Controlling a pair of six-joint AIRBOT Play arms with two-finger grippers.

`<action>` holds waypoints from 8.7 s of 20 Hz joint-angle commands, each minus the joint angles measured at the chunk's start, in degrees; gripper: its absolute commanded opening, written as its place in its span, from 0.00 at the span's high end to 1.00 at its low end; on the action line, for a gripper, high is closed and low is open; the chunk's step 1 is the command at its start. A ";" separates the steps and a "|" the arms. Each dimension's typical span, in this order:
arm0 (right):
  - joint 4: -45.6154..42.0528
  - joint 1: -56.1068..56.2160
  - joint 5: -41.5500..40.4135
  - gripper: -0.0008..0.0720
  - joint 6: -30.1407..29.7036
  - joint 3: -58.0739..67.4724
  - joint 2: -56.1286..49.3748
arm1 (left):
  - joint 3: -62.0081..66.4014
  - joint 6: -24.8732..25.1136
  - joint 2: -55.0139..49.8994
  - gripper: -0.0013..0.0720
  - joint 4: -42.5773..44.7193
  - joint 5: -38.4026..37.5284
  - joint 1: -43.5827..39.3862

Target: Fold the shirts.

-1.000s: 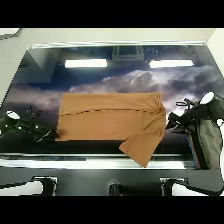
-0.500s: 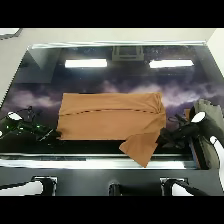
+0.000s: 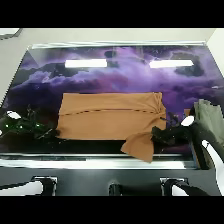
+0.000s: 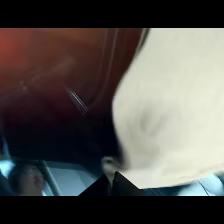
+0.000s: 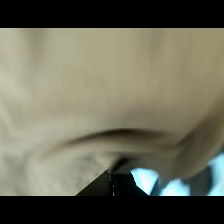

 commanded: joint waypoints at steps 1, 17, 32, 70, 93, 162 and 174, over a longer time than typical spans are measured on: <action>-0.83 0.59 4.24 0.93 -2.01 7.41 2.47 | 5.68 0.35 2.69 0.95 -1.73 -4.76 -0.09; 8.00 0.66 -9.11 0.92 8.55 46.03 -30.23 | 53.99 -11.04 -29.66 0.95 -3.28 -2.71 -8.57; 5.33 -11.54 13.11 0.01 -2.69 47.80 -32.02 | 58.86 -11.82 -25.35 0.06 -1.05 -16.35 -3.65; 5.42 8.63 30.71 0.93 20.63 47.80 7.10 | 54.82 -6.71 -41.09 0.95 -30.56 -1.03 -58.95; 44.50 29.94 -10.16 0.72 9.31 47.80 -36.50 | 54.80 -2.75 -0.50 0.95 -20.33 -6.25 -15.06; -28.13 -53.02 41.57 0.93 11.52 27.28 6.60 | 54.80 0.90 -2.03 0.94 -16.37 -8.17 -15.34; -31.56 -53.00 35.60 0.21 10.12 24.68 6.67 | 54.80 0.72 -2.03 0.95 -16.39 -8.26 -15.34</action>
